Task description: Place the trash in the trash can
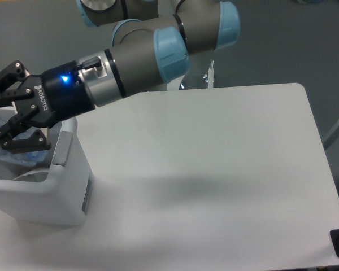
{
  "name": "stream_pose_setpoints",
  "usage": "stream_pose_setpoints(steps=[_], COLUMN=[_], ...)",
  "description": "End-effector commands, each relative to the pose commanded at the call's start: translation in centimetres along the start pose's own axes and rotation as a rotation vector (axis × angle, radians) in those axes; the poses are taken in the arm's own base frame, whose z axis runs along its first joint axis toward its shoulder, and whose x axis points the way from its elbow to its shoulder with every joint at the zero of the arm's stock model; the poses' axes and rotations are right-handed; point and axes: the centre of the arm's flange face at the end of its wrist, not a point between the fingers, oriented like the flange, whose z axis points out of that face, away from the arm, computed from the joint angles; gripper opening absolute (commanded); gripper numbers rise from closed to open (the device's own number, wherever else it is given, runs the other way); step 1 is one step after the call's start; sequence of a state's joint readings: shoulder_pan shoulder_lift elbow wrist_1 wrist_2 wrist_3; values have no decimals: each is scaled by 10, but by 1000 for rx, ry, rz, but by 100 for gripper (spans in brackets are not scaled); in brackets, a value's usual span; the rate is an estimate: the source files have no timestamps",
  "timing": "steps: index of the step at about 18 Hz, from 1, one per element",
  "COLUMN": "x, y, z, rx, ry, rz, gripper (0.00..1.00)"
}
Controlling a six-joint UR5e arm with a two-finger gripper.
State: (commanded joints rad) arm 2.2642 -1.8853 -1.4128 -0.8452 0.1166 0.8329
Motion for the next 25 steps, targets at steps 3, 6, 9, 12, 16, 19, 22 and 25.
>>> stream_pose_setpoints(steps=[3, 6, 9, 12, 16, 19, 22, 25], x=[1, 9, 10, -6, -28, -48, -71, -84], y=[13, 20, 26, 27, 32, 47, 70, 97], z=[6, 6, 2, -29, -86, -135, -180, -216], rx=[-7, -8, -10, -2, 13, -8, -97, -242], ry=[7, 8, 2, -52, -145, -248, -388, -527], rz=[9, -2, -15, -20, -41, -62, -98, -108], gripper=[86, 100, 100, 100, 100, 100, 100, 100])
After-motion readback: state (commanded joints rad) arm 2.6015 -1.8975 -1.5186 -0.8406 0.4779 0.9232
